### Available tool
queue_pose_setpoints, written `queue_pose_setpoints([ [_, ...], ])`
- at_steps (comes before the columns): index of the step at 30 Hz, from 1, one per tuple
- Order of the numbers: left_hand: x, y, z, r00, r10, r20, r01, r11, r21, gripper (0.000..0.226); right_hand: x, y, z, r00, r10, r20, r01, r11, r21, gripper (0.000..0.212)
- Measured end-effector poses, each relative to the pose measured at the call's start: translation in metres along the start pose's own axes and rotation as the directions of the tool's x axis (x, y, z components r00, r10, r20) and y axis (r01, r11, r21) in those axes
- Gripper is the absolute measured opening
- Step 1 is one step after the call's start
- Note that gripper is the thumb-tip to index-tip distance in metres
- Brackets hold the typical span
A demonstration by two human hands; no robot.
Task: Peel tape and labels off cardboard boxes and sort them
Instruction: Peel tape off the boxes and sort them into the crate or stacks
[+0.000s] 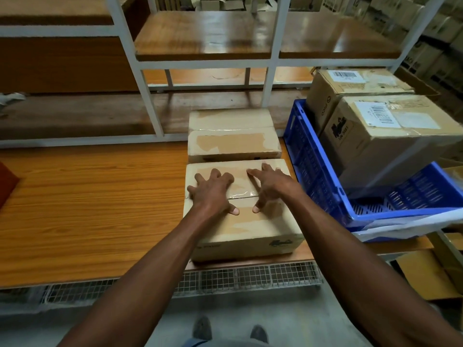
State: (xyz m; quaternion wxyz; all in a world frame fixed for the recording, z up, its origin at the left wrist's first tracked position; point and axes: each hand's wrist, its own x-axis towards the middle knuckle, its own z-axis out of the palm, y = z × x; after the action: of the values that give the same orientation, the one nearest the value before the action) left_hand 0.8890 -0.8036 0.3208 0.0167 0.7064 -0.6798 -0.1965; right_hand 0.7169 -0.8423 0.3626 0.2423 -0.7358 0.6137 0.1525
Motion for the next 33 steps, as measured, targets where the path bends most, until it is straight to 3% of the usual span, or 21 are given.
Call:
queue_pose_setpoints([
  [4, -0.008, -0.010, 0.004, 0.998, 0.044, -0.034, -0.045, 0.998, -0.032, 0.089, -0.012, -0.001, 0.022, 0.999, 0.052, -0.016, -0.052, 0.999, 0.015, 0.115],
  [9, -0.035, 0.002, 0.012, 0.994, 0.010, -0.105, -0.001, 0.996, 0.087, 0.084, -0.027, 0.011, 0.023, 0.998, 0.024, -0.066, -0.018, 0.995, 0.093, 0.118],
  [12, -0.059, 0.006, 0.023, 0.998, 0.009, -0.060, -0.002, 0.993, 0.120, 0.070, -0.032, 0.011, 0.025, 0.995, 0.027, -0.097, -0.014, 0.991, 0.131, 0.113],
  [15, -0.068, 0.005, 0.031, 0.999, 0.017, -0.033, -0.011, 0.983, 0.183, 0.055, -0.037, 0.012, 0.030, 0.990, 0.036, -0.136, -0.012, 0.985, 0.173, 0.098],
  [20, -0.064, 0.007, 0.021, 0.998, 0.032, 0.045, -0.040, 0.978, 0.205, 0.057, -0.054, 0.009, 0.055, 0.992, 0.026, -0.122, -0.022, 0.999, 0.037, 0.069],
  [24, -0.063, 0.000, 0.016, 0.994, 0.063, 0.088, -0.082, 0.968, 0.238, 0.064, -0.063, 0.015, 0.088, 0.994, -0.007, -0.106, 0.011, 0.999, 0.040, 0.079],
  [29, -0.085, 0.001, 0.028, 0.986, 0.150, -0.066, -0.148, 0.989, 0.030, 0.047, -0.073, 0.028, 0.083, 0.997, -0.074, -0.019, 0.075, 0.993, 0.093, 0.088],
  [33, -0.087, -0.015, 0.020, 0.975, 0.205, 0.089, -0.213, 0.972, 0.103, 0.062, -0.088, 0.030, 0.083, 0.975, -0.010, -0.221, 0.064, 0.969, 0.239, 0.068],
])
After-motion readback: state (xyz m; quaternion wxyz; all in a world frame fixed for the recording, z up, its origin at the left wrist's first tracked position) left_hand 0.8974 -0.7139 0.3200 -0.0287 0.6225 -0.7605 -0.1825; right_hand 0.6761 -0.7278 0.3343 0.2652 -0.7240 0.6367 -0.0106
